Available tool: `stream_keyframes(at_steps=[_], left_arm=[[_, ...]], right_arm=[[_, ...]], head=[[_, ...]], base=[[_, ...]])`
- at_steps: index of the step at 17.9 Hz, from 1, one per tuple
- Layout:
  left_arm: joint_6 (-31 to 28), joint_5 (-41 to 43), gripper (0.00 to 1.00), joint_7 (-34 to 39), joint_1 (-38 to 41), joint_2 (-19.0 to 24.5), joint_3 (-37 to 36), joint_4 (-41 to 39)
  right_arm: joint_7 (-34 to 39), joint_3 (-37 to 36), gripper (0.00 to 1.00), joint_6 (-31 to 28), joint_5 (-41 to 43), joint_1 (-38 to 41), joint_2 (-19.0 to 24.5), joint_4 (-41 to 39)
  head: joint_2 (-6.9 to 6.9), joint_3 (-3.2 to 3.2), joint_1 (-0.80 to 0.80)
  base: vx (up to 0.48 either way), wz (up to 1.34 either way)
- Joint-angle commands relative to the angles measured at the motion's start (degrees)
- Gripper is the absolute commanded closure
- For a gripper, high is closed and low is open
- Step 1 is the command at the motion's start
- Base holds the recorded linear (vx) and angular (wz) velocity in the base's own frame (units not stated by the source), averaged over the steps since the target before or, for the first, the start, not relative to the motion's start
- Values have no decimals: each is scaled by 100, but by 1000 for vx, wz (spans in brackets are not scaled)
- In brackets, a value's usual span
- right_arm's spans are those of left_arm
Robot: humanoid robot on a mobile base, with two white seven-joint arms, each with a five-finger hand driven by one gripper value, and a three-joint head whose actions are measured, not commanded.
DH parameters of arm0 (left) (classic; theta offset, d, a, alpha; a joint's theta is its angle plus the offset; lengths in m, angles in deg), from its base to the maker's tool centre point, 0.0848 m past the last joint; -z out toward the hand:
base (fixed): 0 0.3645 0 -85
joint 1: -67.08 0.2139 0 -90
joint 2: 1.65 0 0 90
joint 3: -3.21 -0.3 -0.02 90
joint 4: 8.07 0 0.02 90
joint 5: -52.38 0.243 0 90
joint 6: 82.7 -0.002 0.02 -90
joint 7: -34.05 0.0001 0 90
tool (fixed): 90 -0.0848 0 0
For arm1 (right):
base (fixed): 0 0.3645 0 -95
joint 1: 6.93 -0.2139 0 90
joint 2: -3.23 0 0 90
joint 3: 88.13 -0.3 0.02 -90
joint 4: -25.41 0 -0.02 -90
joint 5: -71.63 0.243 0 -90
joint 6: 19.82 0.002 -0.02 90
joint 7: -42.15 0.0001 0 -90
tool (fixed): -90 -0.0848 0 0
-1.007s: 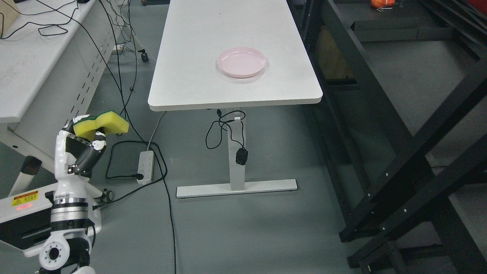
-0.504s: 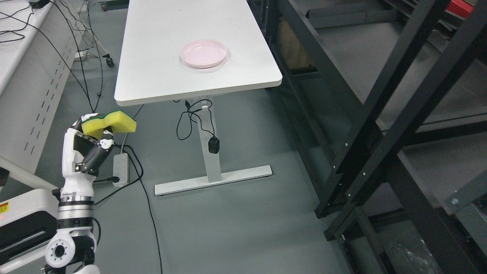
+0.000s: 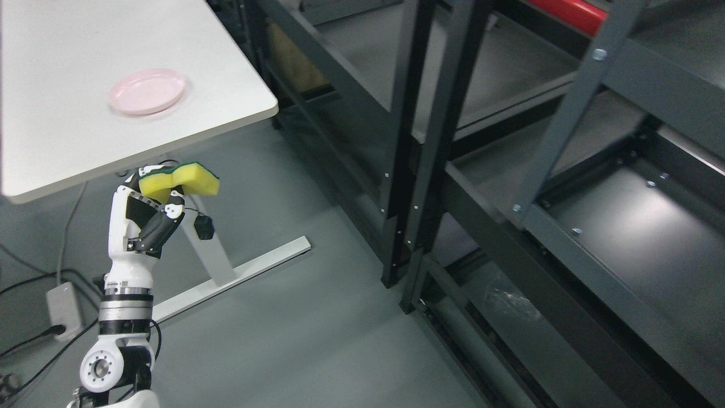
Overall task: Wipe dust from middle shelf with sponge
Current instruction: 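Hold the sponge in the left hand while turning toward the shelving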
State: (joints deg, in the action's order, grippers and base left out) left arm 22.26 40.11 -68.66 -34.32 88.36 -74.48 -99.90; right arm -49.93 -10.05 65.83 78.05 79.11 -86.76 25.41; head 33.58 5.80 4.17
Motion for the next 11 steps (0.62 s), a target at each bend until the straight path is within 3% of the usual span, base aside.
stream_keyframes(at_steps=[1,4,11], left_arm=[[244,101,99,-204,-213,100,-1139,-2],[411,496,99,-213,-380,100,-2194,-2],[780,1726,98,-178,-713,100,-3708,25]], right_arm=[[-2,-3,0,-4,0,1,-100,-100],[-2,6,0,-4,0,1,-100,-100],[-2,-3,0,-4,0,1,-100,-100]], head=[[0,0,0],[0,0,0],[0,0,0]], base=[[-46,-815],[-47,-841],[-32,-903]])
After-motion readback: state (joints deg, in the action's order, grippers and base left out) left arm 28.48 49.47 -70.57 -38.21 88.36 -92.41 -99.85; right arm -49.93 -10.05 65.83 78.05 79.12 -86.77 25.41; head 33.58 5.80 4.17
